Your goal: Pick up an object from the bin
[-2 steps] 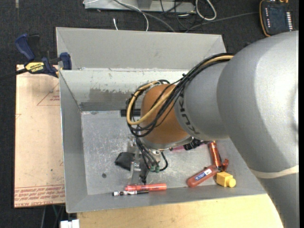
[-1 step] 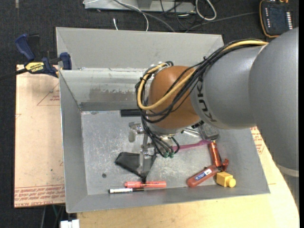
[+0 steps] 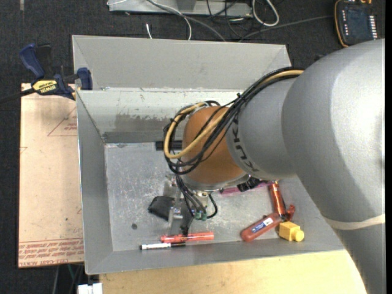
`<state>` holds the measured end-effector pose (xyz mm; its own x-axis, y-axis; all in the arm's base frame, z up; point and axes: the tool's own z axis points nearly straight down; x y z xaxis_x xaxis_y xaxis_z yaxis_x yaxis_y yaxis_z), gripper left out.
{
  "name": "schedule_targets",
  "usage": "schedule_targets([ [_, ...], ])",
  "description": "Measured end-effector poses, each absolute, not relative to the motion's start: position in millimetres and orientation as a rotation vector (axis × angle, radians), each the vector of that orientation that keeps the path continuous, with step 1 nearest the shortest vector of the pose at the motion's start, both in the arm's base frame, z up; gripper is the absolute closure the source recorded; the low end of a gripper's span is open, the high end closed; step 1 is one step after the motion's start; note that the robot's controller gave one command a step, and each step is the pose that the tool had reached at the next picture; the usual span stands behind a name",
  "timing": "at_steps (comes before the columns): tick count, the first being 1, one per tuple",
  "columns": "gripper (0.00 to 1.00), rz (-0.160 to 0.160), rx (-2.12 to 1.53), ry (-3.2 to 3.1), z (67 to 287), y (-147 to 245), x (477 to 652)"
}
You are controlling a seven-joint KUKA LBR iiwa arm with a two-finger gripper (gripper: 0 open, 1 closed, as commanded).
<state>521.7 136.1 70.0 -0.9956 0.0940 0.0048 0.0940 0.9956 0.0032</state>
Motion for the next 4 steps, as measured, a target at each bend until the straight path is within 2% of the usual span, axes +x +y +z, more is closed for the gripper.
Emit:
schedule_targets([
  [1, 0.00, -0.009, -0.130, -3.155, 70, 139, 519.6],
  [2, 1.00, -0.008, -0.147, -3.135, 71, 137, 522.3],
  [3, 1.00, -0.008, -0.147, -3.135, 71, 137, 522.3],
  [4, 1.00, -0.005, -0.147, -3.127, 108, 136, 519.7],
])
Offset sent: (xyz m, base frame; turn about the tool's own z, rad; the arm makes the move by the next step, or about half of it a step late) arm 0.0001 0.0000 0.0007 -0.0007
